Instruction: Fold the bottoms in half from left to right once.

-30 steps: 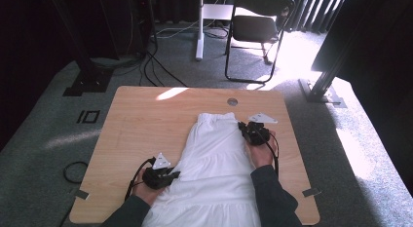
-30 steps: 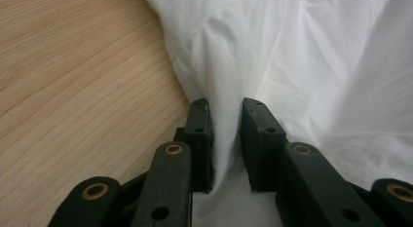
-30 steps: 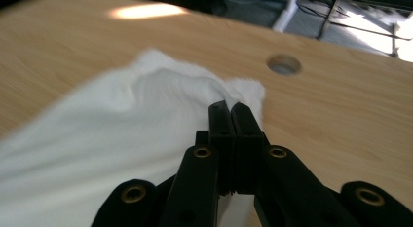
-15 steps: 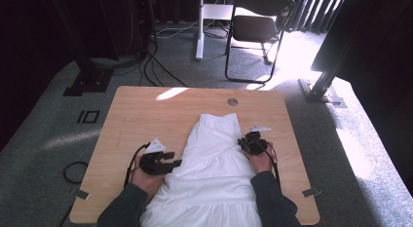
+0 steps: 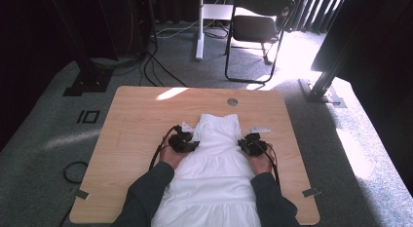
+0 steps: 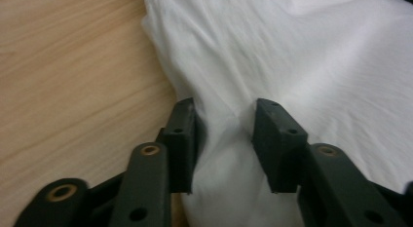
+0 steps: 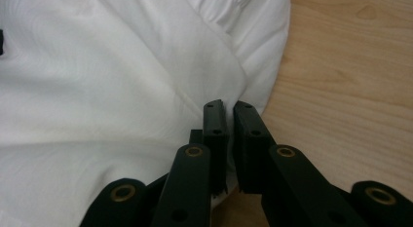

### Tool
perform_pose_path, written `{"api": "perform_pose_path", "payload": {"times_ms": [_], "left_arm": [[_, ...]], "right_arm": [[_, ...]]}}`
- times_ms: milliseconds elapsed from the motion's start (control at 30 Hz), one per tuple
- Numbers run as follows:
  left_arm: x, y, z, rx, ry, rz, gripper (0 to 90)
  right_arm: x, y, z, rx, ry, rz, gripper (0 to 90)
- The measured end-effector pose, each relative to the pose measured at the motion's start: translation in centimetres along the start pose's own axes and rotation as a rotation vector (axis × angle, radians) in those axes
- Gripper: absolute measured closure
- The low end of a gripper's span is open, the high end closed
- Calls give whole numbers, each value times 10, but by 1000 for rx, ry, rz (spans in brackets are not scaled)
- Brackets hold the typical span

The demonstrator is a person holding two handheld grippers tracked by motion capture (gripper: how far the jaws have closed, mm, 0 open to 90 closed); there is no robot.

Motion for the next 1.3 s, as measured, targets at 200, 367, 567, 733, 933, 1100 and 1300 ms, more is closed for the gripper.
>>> {"api": "perform_pose_path", "payload": {"times_ms": [200, 367, 567, 733, 933, 1100, 1300], "left_arm": [[-17, 23, 22, 40, -3, 62, 753], [-28, 39, 37, 79, 1, 77, 756], [-29, 40, 38, 81, 5, 83, 757], [-29, 39, 38, 80, 8, 86, 756], [-28, 39, 37, 87, 2, 88, 752], [-27, 38, 36, 94, 1, 84, 740], [-27, 38, 35, 94, -6, 81, 736]], "right_arm": [[-15, -15, 16, -34, -35, -23, 844], [-32, -21, 18, -108, -30, -25, 716], [-41, -11, -18, -21, 77, -25, 677], [-27, -13, -29, 25, 70, -63, 667], [-5, -23, -33, 80, 64, -144, 590], [16, -32, -33, 97, -19, -192, 551], [9, -33, -38, 13, 16, -92, 812]]}}
Point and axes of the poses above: each handheld gripper's, and its own axes: x roughly forward along the jaws, z roughly out of its underside, y roughly to its right, the point moved 7 cm from there along x, roughly forward along the jaws, and after that the axes turned 2 degrees about -y, right-handed, at the moved point
